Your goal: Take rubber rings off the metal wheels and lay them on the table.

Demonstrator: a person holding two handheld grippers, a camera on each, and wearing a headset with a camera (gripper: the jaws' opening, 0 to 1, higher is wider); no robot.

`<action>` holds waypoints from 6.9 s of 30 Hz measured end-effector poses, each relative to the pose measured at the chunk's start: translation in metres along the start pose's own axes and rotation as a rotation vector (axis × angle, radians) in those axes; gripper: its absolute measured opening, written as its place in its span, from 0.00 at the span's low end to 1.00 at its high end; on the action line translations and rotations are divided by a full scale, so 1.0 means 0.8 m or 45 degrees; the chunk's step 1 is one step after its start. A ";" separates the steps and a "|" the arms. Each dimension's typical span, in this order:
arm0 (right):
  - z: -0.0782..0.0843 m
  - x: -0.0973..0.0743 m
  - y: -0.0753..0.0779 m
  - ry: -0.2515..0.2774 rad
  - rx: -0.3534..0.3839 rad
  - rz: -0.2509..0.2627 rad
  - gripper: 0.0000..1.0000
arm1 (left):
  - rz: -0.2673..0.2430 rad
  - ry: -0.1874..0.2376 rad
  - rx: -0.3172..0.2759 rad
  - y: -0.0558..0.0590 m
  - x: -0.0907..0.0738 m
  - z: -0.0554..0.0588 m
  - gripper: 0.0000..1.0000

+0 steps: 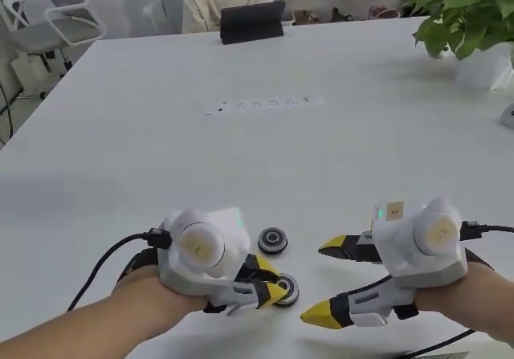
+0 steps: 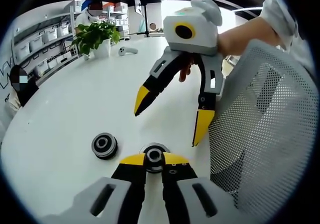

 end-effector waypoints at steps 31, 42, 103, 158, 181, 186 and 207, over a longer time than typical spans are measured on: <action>-0.002 0.012 0.000 0.019 0.005 -0.045 0.51 | 0.004 0.016 -0.026 0.000 0.001 0.004 0.08; -0.005 0.024 -0.004 0.025 -0.045 -0.085 0.36 | 0.002 0.021 -0.031 0.001 0.000 0.004 0.08; 0.002 0.035 -0.004 0.029 -0.035 -0.068 0.21 | -0.003 0.034 -0.036 0.001 0.001 0.005 0.08; 0.013 0.017 0.002 0.176 0.359 -0.002 0.00 | -0.020 0.028 -0.058 0.002 0.001 0.005 0.07; 0.003 0.017 0.004 0.276 0.461 -0.022 0.00 | -0.035 0.024 -0.069 0.002 0.002 0.004 0.07; 0.002 0.018 0.003 0.286 0.469 -0.035 0.00 | -0.039 0.021 -0.071 0.002 0.002 0.004 0.07; -0.002 0.022 -0.004 0.314 0.472 -0.073 0.00 | -0.043 0.017 -0.070 0.003 0.003 0.004 0.07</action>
Point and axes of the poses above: the centre of the closed fingertips' face, and the gripper's own axes: x roughly forward along the fingers, y roughly to its right, z roughly out of its underside, the point moved 7 cm from there along -x, roughly backward along the fingers, and after that the axes turned 14 degrees about -z, right-handed, at the moved point
